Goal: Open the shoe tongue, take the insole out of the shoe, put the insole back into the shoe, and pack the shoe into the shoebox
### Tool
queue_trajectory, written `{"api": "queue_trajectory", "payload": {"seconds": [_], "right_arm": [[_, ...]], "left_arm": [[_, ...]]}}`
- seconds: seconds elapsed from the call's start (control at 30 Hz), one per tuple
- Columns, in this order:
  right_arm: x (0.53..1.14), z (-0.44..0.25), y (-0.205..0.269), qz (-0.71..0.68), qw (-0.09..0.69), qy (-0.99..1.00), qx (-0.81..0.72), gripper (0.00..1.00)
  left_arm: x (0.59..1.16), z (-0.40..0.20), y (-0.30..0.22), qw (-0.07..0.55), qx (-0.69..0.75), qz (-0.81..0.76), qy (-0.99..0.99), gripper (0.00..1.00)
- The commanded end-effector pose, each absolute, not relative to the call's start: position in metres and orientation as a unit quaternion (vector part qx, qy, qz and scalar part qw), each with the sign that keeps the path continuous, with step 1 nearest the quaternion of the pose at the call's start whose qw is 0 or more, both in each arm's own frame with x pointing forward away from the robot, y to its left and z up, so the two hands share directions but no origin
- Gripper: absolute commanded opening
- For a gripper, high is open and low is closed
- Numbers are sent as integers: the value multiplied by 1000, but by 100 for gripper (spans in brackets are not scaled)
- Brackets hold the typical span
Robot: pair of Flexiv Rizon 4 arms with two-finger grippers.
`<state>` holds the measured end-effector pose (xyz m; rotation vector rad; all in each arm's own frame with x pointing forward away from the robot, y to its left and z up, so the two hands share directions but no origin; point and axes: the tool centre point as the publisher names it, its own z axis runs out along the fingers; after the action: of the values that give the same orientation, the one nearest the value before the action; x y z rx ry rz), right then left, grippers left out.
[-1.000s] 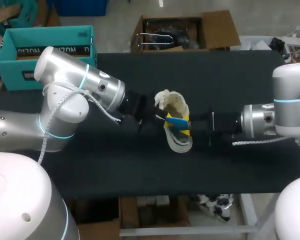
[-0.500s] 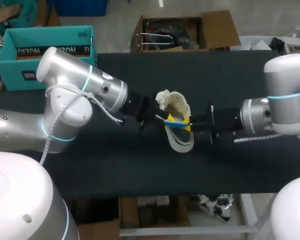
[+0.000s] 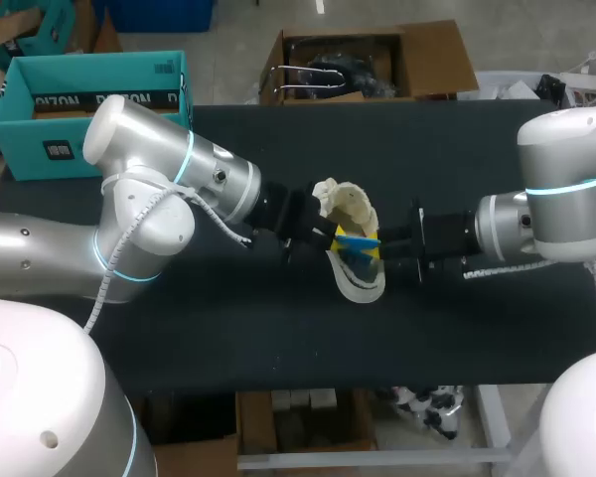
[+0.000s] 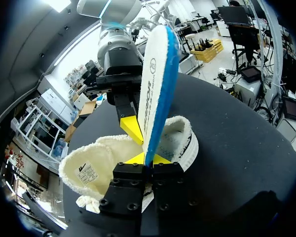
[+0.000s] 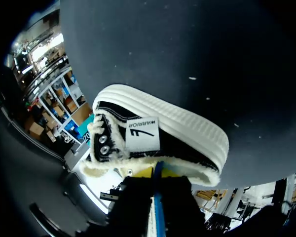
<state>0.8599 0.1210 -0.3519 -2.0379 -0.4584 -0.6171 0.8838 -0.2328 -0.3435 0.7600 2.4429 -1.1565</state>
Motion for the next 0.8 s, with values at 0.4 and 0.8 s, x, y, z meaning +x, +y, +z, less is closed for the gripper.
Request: {"api": "queue_trajectory", "payload": {"seconds": [0.4, 0.8], "right_arm": [[836, -323, 122, -272, 412, -203, -845, 0], [844, -329, 116, -299, 408, -240, -828, 0]], "left_arm": [[864, -329, -241, 174, 294, -425, 838, 35], [870, -330, -234, 185, 276, -405, 852, 14]]}}
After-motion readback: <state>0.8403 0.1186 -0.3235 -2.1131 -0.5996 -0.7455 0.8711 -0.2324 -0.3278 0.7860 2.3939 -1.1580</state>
